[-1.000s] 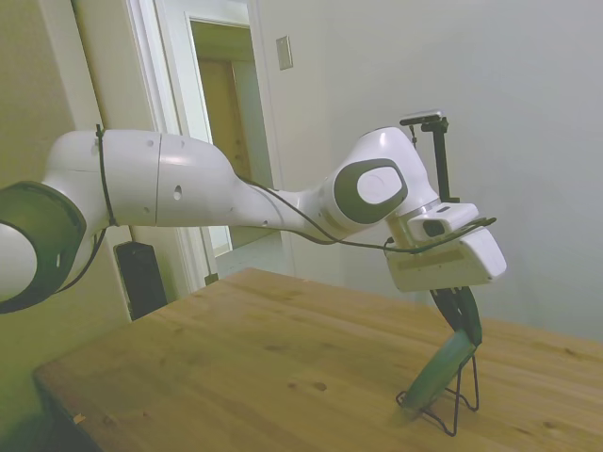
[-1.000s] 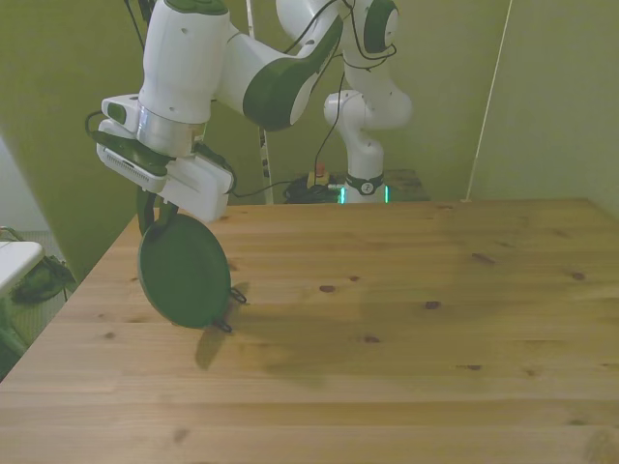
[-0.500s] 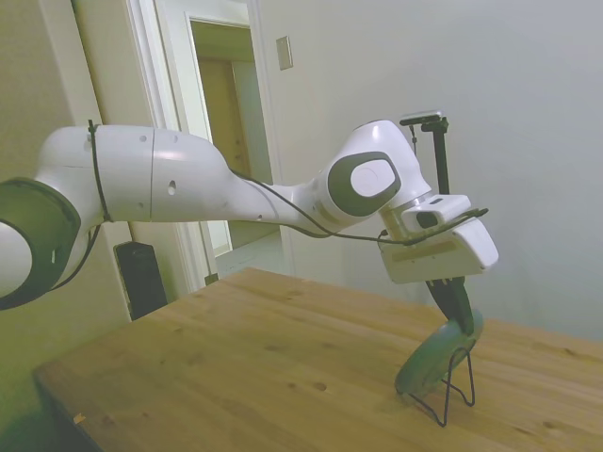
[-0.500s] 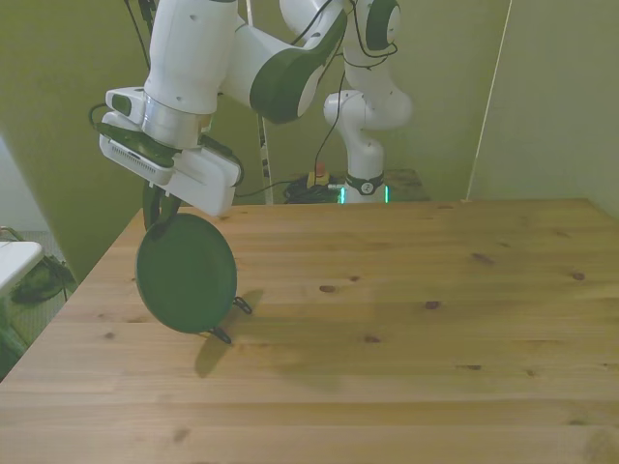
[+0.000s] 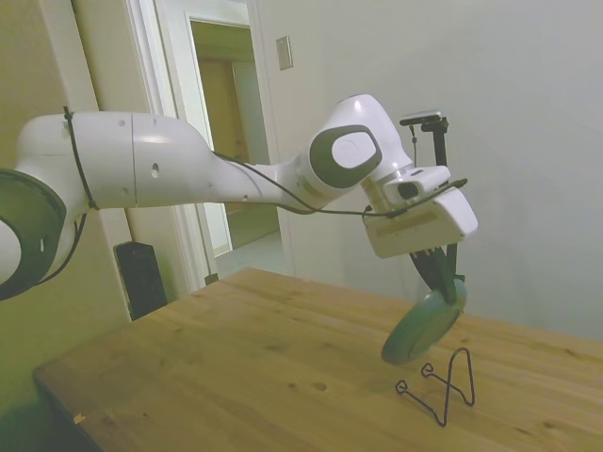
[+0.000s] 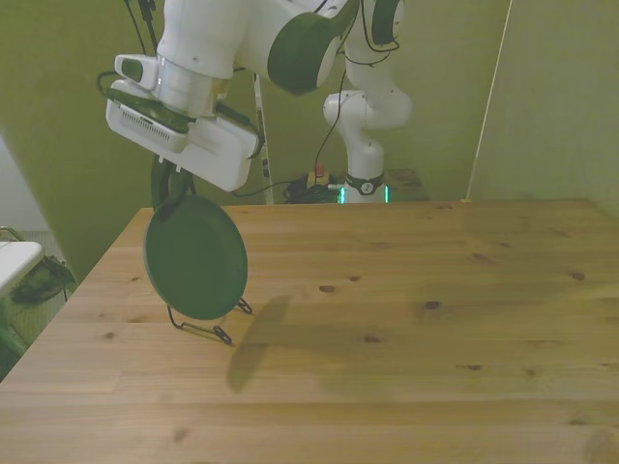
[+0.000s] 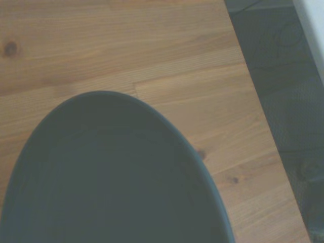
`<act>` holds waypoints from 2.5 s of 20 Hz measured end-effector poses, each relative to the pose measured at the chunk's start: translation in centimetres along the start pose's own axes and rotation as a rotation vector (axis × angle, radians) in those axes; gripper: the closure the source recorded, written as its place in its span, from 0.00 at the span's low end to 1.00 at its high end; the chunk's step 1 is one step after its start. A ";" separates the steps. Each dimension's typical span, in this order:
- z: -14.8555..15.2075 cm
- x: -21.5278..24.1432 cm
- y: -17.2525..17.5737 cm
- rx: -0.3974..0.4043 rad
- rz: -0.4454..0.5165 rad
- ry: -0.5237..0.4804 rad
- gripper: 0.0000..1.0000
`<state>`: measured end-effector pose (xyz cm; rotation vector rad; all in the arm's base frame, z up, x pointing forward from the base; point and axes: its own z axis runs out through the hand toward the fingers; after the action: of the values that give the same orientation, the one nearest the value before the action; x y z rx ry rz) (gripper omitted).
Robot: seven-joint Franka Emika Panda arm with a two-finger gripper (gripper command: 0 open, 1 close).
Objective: Unload the plate
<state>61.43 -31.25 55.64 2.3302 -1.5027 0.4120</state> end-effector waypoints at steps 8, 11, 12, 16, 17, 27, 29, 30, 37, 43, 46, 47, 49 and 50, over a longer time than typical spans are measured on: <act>-7.0 -5.0 -3.5 0.216 -0.002 -0.171 1.00; -7.0 -8.8 -6.1 0.307 0.011 -0.286 1.00; -6.7 -10.1 -6.9 0.334 0.015 -0.329 1.00; -2.9 -15.0 -10.1 0.436 0.065 -0.475 1.00; -1.3 -16.1 -10.6 0.451 0.079 -0.498 1.00; 9.1 -19.8 -10.6 0.414 0.057 -0.579 1.00; 10.5 -19.7 -10.1 0.399 0.054 -0.577 1.00; 11.1 -19.7 -9.9 0.396 0.056 -0.570 1.00; 11.9 -20.0 -9.3 0.392 0.030 -0.548 0.00; 11.7 -19.8 -8.8 0.388 0.020 -0.538 0.00; 11.3 -19.5 -8.5 0.393 0.018 -0.531 0.00; 11.1 -19.4 -8.3 0.395 0.018 -0.530 0.00; 10.0 -19.0 -7.6 0.406 0.015 -0.525 0.00; 8.9 -18.7 -7.1 0.418 0.013 -0.521 0.00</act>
<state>60.96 -17.07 39.00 2.9225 -1.7959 0.1275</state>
